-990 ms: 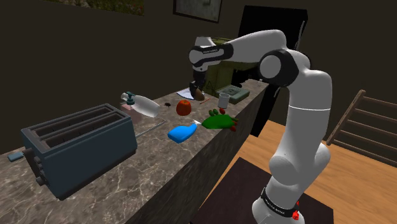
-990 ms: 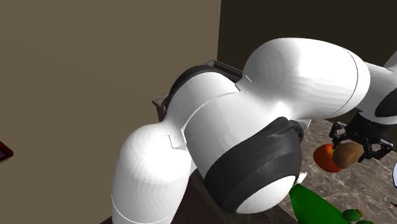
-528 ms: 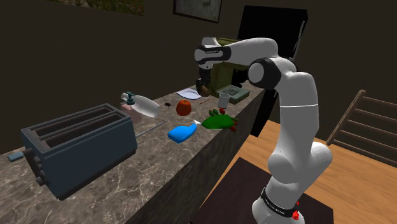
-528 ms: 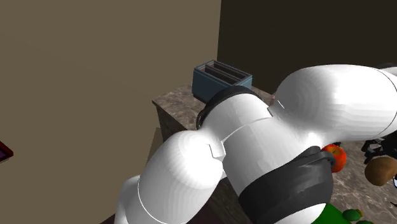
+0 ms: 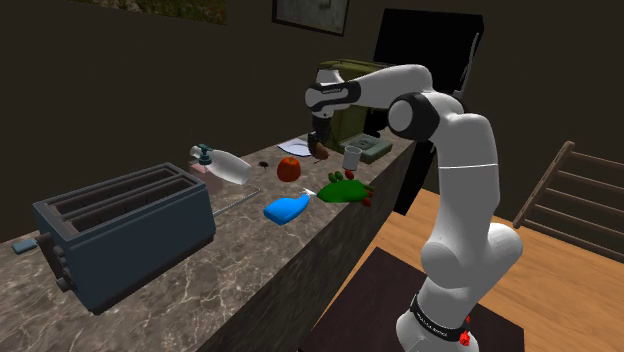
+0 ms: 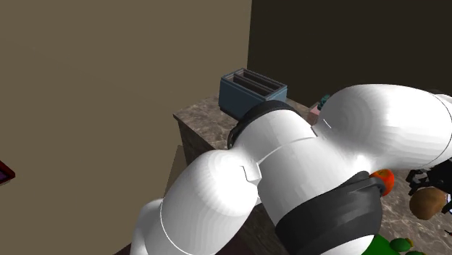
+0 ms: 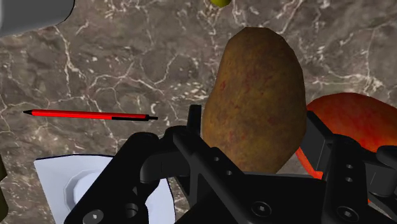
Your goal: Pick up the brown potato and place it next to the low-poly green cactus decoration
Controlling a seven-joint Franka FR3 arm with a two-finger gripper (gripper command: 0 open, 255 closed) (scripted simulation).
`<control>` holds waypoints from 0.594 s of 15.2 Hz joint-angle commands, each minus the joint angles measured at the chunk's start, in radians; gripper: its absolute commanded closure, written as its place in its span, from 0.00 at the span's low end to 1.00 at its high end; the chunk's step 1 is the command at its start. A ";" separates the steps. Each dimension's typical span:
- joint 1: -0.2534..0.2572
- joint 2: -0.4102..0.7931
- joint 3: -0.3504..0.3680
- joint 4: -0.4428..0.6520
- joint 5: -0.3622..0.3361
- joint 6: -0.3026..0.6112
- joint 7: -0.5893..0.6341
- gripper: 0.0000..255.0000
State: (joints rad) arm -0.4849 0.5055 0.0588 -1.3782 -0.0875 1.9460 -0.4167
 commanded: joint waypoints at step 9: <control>0.000 0.035 -0.002 -0.083 -0.005 0.118 0.009 1.00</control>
State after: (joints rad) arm -0.4847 0.5327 0.0572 -1.4594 -0.0923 2.0540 -0.4080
